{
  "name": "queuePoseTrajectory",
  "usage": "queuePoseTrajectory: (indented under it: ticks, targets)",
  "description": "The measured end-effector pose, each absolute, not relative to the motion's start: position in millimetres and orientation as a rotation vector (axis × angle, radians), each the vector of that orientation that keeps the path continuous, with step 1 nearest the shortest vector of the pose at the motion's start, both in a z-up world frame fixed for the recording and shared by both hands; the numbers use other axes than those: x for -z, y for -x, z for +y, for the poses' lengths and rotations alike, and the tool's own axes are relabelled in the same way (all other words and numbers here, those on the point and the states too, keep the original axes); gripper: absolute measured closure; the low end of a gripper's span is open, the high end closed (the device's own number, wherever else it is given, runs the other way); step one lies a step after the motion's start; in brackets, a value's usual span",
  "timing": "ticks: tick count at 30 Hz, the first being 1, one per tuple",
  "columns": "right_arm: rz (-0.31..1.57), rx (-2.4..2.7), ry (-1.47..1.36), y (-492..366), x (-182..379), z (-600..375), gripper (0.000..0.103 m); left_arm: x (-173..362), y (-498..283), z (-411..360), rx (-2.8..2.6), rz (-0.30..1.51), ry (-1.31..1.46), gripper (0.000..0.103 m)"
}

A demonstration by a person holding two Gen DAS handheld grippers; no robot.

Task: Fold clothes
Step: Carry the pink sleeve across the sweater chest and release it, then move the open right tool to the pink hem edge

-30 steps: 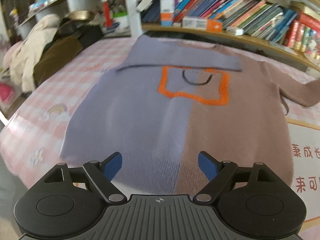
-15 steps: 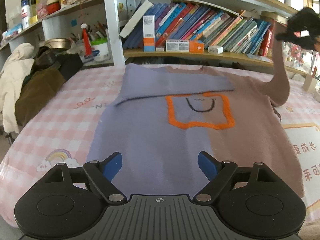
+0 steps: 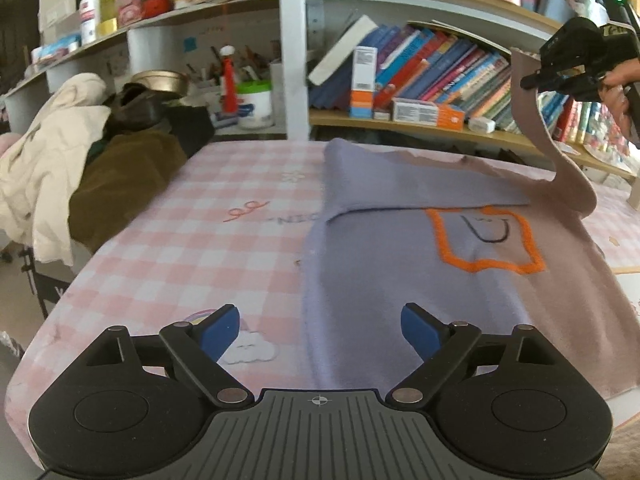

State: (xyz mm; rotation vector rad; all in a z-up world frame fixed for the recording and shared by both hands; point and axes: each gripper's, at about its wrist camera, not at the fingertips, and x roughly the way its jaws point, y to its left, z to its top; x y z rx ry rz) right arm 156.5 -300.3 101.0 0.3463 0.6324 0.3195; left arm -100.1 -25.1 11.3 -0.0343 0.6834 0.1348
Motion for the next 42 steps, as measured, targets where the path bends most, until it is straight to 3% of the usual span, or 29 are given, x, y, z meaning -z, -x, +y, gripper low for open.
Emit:
queuePoseTrajectory:
  ticks: [30, 35, 39, 42]
  targets:
    - [0.865, -0.413, -0.271, -180, -25, -178, 0.097, -4, 102, 26, -0.242, 0.71, 0.087, 0.012]
    - [0.902, -0.442, -0.299, -181, -18, -176, 0.089, -5, 101, 24, -0.233, 0.708, 0.08, 0.012]
    - [0.896, -0.488, -0.313, -175, -25, -176, 0.069, -6, 100, 22, -0.224, 0.704, 0.078, 0.012]
    - [0.885, -0.515, -0.311, -169, -33, -178, 0.068, -6, 98, 19, -0.217, 0.701, 0.077, 0.012]
